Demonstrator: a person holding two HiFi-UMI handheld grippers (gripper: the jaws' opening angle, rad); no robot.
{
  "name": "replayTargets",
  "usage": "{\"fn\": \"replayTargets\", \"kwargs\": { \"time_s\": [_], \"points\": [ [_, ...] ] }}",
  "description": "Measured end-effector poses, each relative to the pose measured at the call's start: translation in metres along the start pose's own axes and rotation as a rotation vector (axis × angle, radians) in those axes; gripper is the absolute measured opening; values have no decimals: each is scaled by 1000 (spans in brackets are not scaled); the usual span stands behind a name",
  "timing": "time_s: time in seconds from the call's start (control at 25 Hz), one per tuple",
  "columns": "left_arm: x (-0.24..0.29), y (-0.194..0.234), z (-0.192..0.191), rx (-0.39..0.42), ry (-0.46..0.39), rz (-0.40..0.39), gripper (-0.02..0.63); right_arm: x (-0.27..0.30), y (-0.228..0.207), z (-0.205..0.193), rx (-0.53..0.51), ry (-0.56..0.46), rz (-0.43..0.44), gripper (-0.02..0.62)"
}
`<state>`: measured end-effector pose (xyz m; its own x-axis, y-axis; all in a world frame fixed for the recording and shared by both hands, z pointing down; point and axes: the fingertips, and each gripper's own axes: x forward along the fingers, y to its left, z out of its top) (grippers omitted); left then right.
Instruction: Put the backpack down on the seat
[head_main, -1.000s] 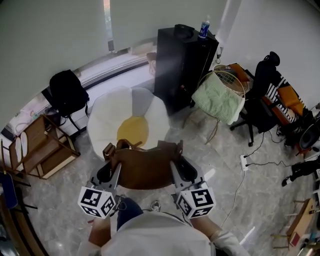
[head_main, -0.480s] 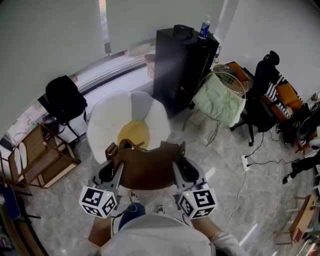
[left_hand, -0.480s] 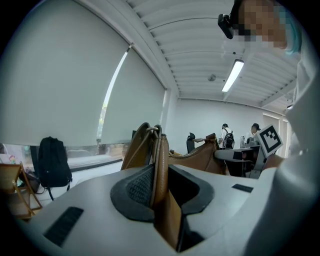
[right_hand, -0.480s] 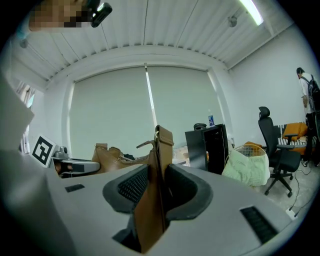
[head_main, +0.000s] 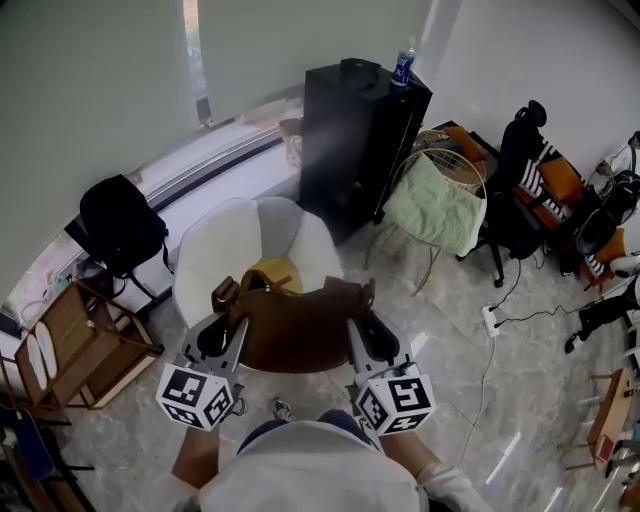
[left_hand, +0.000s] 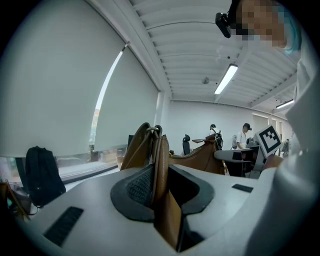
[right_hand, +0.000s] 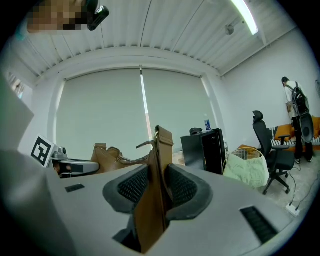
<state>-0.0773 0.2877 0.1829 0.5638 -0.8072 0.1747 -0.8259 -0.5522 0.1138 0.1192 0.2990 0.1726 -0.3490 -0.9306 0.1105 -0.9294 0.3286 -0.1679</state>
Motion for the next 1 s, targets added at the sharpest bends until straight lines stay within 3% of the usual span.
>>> {"fn": "replayTargets", "kwargs": {
  "time_s": [0.36, 1.0],
  "points": [
    [28, 29, 1, -24, 24, -16, 100, 38, -6, -2, 18, 29, -13, 141],
    [118, -5, 15, -51, -9, 103, 100, 86, -107, 26, -13, 37, 121, 140]
  ]
}}
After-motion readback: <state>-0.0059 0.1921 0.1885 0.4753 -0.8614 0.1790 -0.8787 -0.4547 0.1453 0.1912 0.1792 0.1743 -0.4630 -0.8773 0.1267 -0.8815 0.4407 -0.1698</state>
